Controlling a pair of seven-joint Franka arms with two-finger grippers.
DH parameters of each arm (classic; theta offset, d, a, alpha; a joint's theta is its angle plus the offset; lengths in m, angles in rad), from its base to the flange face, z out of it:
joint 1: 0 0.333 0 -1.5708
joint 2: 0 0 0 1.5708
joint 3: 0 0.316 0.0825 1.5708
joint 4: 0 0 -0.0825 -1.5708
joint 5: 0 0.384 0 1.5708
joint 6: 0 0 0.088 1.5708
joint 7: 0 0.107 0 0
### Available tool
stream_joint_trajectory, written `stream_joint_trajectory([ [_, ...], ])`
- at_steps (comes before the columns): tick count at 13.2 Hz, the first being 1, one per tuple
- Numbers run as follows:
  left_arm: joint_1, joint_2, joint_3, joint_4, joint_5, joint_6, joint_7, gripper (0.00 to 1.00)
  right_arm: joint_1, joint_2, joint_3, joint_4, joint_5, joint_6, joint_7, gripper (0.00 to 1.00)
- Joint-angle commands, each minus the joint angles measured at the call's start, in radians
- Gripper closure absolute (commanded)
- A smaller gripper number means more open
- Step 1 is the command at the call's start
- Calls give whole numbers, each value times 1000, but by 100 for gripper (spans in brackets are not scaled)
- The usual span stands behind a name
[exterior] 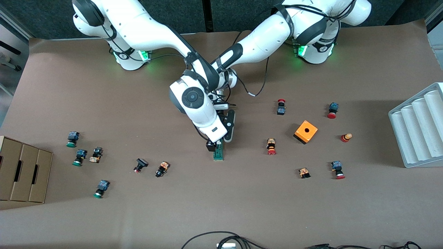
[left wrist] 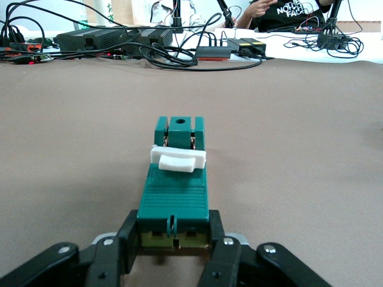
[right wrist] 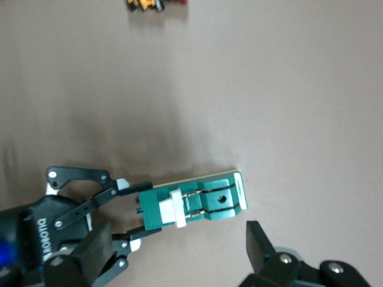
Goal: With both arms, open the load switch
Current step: 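Open the right gripper and lift it away from the switch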
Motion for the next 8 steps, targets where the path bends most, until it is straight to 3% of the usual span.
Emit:
stream_joint_trajectory([
  [1, -6, -4, 21, 15, 15, 6, -4, 0, -4, -71, -6, 0, -2, -81, 81, 0],
  [8, -6, -10, 11, 27, -23, 7, -6, 0, -47, -149, -11, 77, -4, -116, 239, 0],
])
